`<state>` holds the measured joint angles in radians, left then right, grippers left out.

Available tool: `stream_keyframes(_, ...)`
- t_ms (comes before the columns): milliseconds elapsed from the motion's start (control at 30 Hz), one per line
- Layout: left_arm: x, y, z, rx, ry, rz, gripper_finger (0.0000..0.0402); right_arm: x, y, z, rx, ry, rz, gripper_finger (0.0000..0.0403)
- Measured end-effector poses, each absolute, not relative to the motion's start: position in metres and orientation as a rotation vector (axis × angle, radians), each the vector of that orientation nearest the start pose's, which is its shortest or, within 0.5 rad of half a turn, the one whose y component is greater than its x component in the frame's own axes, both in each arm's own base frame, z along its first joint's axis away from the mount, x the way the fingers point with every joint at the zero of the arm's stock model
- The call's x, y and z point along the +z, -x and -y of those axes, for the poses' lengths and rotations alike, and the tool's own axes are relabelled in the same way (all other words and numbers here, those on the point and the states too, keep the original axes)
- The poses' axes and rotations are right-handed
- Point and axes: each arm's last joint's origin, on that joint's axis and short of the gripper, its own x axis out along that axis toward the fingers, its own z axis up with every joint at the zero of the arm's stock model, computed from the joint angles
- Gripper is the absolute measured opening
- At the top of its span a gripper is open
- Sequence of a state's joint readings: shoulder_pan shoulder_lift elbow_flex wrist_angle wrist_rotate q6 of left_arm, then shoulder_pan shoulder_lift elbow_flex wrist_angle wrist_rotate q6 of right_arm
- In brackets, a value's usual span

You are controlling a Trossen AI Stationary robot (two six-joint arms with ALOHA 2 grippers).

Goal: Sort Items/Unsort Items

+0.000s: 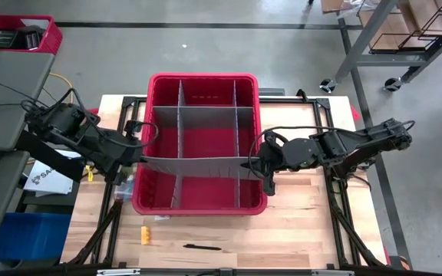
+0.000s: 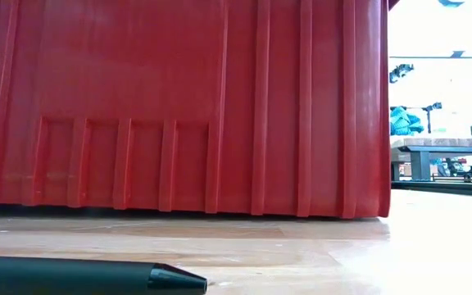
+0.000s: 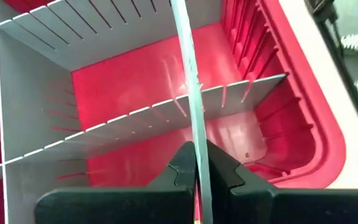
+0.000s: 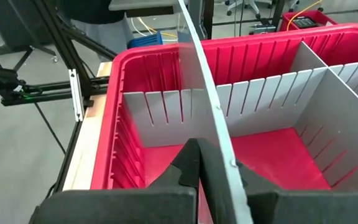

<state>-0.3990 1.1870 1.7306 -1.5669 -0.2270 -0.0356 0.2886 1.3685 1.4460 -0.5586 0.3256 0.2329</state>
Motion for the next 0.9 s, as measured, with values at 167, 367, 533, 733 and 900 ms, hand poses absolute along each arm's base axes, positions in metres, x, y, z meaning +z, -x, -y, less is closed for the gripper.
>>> stream_keyframes(167, 0.450, -0.129, 0.048, -0.129, -0.223, -0.934, 0.0000, 0.398, -0.282, -0.074, -0.092, -0.091, -0.432, 0.0000)
stream_keyframes(367, 0.450, -0.127, 0.047, -0.149, -0.236, -0.930, 0.0000, 0.399, -0.282, -0.074, -0.100, -0.090, -0.429, 0.0000)
stream_keyframes(533, 0.449, -0.130, 0.047, -0.132, -0.274, -0.942, 0.0000, 0.398, -0.282, -0.073, -0.102, -0.080, -0.434, 0.0000)
stream_keyframes(733, 0.448, -0.131, 0.048, -0.135, -0.254, -0.951, 0.0000, 0.398, -0.282, -0.073, -0.102, -0.078, -0.439, 0.0000)
stream_keyframes(900, 0.446, -0.131, 0.049, -0.141, -0.204, -0.964, 0.0000, 0.398, -0.282, -0.073, -0.100, -0.078, -0.439, 0.0000)
